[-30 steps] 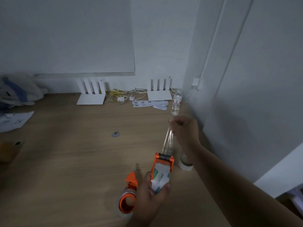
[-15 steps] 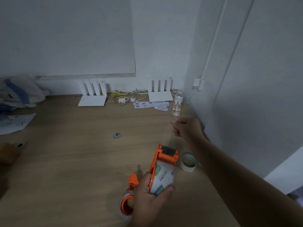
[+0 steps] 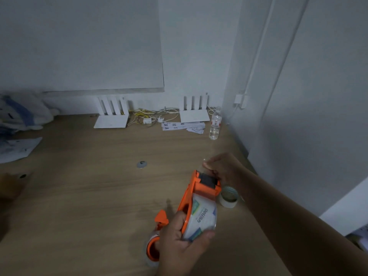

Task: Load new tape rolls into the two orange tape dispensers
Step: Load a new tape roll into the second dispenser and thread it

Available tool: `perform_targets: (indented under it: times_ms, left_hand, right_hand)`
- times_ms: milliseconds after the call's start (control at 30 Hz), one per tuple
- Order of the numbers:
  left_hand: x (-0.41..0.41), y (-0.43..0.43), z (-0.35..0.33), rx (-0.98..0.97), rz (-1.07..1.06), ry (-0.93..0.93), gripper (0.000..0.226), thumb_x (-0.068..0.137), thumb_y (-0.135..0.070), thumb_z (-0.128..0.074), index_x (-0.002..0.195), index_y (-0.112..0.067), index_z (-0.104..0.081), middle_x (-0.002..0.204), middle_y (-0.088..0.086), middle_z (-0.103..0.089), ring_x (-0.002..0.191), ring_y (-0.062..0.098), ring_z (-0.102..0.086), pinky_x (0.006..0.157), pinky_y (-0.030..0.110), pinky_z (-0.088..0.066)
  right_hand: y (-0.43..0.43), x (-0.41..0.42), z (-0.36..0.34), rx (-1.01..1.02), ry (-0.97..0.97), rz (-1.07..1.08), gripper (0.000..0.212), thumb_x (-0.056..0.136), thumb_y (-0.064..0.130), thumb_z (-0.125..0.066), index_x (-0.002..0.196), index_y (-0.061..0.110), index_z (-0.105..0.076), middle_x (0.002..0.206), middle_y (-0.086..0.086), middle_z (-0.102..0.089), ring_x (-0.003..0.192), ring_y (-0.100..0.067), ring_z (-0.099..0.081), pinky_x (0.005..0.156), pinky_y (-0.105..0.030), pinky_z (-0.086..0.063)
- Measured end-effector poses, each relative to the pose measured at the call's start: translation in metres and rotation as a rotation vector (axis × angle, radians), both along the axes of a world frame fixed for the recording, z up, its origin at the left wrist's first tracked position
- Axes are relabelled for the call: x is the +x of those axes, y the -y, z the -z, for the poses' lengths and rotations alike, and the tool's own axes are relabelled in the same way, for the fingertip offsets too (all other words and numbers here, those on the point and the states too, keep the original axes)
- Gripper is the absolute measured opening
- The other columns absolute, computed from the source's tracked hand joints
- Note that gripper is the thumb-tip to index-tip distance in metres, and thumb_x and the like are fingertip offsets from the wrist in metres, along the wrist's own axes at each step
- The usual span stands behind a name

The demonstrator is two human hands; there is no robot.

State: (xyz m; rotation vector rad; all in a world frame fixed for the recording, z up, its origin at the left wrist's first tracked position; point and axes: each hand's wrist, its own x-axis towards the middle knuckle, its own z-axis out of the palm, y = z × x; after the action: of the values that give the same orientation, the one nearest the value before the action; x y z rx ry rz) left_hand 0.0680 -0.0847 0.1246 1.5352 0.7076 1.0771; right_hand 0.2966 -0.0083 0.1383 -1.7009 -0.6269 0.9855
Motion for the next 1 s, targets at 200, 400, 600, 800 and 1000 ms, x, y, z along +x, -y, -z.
perform_targets:
  times_ms: [200, 400, 600, 800, 1000]
  left_hand:
    - [-0.005, 0.004, 0.006, 0.005, 0.014, -0.037, 0.043, 0.052, -0.045, -0.086, 0.082, -0.018, -0.072, 0.058, -0.011, -0.071, 0.053, -0.005, -0.062, 0.057, 0.02, -0.052]
    - [-0.005, 0.003, 0.014, 0.007, -0.041, -0.065, 0.04, 0.054, -0.052, -0.084, 0.077, -0.023, -0.069, 0.054, -0.01, -0.067, 0.051, -0.007, -0.058, 0.055, 0.016, -0.049]
    - [-0.005, 0.001, 0.017, -0.047, -0.065, -0.037, 0.032, 0.057, -0.036, -0.081, 0.085, -0.021, -0.073, 0.063, 0.001, -0.069, 0.053, 0.012, -0.061, 0.048, 0.029, -0.048]
    - [0.001, 0.002, 0.021, -0.12, -0.066, -0.036, 0.031, 0.056, -0.036, -0.079, 0.082, -0.021, -0.074, 0.066, 0.005, -0.074, 0.052, 0.012, -0.064, 0.048, 0.022, -0.05]
    - [0.005, 0.001, 0.03, -0.153, -0.025, -0.079, 0.017, 0.065, -0.018, -0.083, 0.08, -0.017, -0.074, 0.065, 0.013, -0.074, 0.051, 0.012, -0.065, 0.048, 0.025, -0.053]
  right_hand:
    - [0.013, 0.004, 0.025, -0.049, -0.026, -0.048, 0.014, 0.077, 0.006, -0.076, 0.077, -0.007, -0.071, 0.071, -0.021, -0.06, 0.068, -0.028, -0.054, 0.067, -0.037, -0.044]
    - [0.03, -0.004, 0.035, -0.021, -0.236, -0.058, 0.024, 0.09, 0.01, -0.063, 0.066, 0.01, -0.065, 0.064, -0.01, -0.058, 0.051, -0.015, -0.057, 0.056, -0.029, -0.048]
    - [0.054, -0.01, 0.067, -0.031, -0.491, 0.078, 0.066, 0.089, 0.061, -0.047, 0.114, 0.003, -0.067, 0.117, -0.02, -0.068, 0.114, -0.036, -0.061, 0.109, -0.053, -0.041]
    - [0.093, -0.061, 0.083, 0.03, -0.799, -0.045, 0.047, 0.101, 0.038, -0.039, 0.121, 0.003, -0.063, 0.114, -0.021, -0.068, 0.086, -0.024, -0.07, 0.075, -0.036, -0.057]
    - [0.109, -0.099, 0.09, 0.274, -0.982, -0.081, 0.051, 0.089, 0.044, -0.059, 0.103, -0.002, -0.074, 0.109, -0.026, -0.071, 0.095, -0.037, -0.072, 0.07, -0.043, -0.061]
